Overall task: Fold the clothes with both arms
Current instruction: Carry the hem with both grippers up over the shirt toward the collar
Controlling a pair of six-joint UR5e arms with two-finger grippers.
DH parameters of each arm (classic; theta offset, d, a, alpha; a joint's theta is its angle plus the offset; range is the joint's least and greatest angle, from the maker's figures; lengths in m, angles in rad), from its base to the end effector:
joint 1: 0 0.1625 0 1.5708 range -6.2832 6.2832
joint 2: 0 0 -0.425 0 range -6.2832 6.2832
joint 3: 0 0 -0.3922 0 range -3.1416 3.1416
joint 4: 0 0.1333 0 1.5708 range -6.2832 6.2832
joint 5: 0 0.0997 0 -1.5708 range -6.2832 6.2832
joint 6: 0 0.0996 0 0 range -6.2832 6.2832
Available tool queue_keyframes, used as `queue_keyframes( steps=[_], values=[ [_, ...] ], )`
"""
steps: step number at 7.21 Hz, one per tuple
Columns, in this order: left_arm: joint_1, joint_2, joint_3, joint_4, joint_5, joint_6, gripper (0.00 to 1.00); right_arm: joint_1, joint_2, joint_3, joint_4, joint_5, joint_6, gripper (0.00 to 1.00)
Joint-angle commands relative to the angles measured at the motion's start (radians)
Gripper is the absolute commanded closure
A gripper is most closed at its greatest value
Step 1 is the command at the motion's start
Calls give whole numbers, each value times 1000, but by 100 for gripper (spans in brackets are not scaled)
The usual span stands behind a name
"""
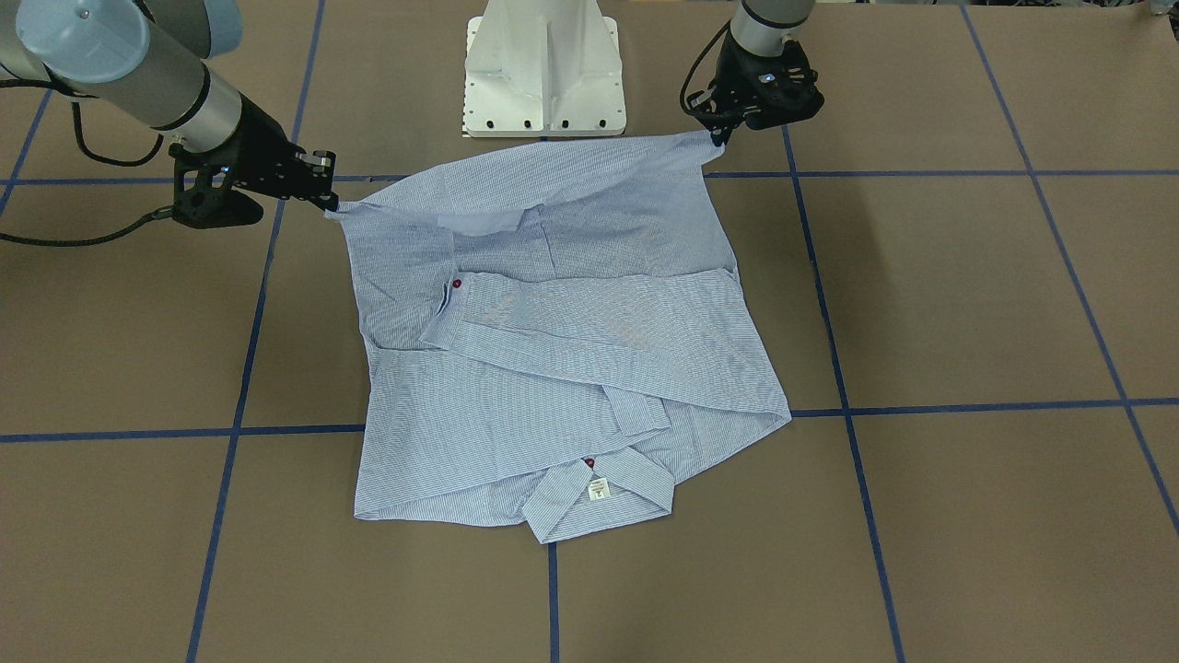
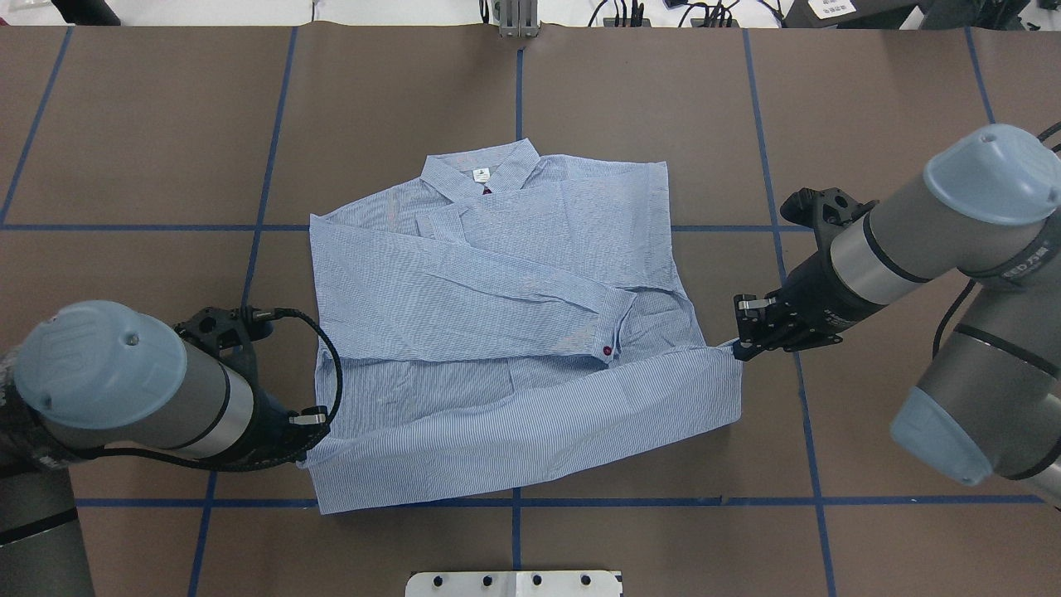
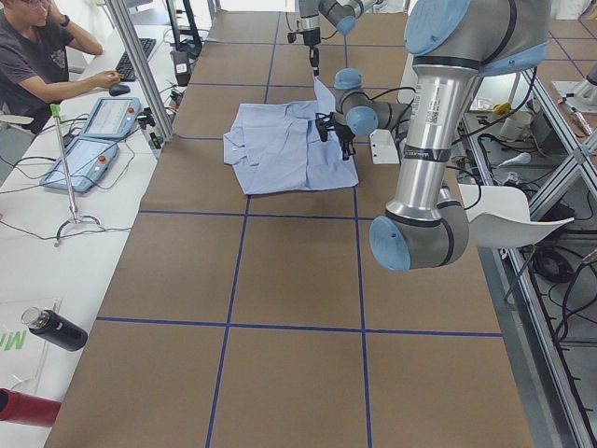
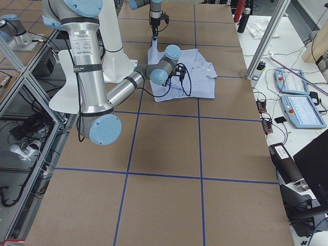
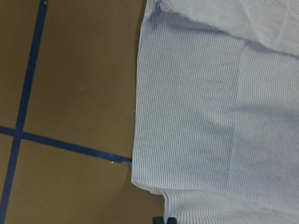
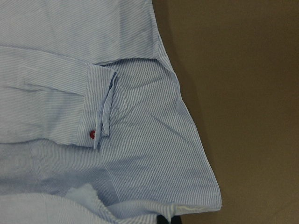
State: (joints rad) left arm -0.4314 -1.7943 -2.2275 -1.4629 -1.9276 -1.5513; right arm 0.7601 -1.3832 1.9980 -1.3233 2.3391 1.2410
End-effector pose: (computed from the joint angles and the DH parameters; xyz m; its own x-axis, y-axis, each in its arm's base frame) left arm 0.3953 -0.2904 0.2719 0.6539 -0.2809 -0.7025 0.1577 0.9587 -0.2365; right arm -0.3319 -0.4040 0.3247 0.4828 0.1376 0.8649 0.0458 0.9823 -0.1819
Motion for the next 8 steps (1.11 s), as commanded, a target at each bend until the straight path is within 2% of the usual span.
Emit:
queue_keyframes(
  steps=[1, 3, 6, 8],
  values=[
    [-88, -42, 72, 1, -21, 31, 100, 45, 103, -72, -11, 0, 1, 100],
    [-138, -120, 153, 1, -21, 68, 100, 56, 194, -140, -10, -24, 1, 100],
    [-274, -145, 205, 4, -22, 238, 100, 111, 298, -253, -1, -33, -2, 100],
    [-329, -209, 314, -2, -51, 330, 100, 134, 381, -356, 1, -35, -5, 100]
  ],
)
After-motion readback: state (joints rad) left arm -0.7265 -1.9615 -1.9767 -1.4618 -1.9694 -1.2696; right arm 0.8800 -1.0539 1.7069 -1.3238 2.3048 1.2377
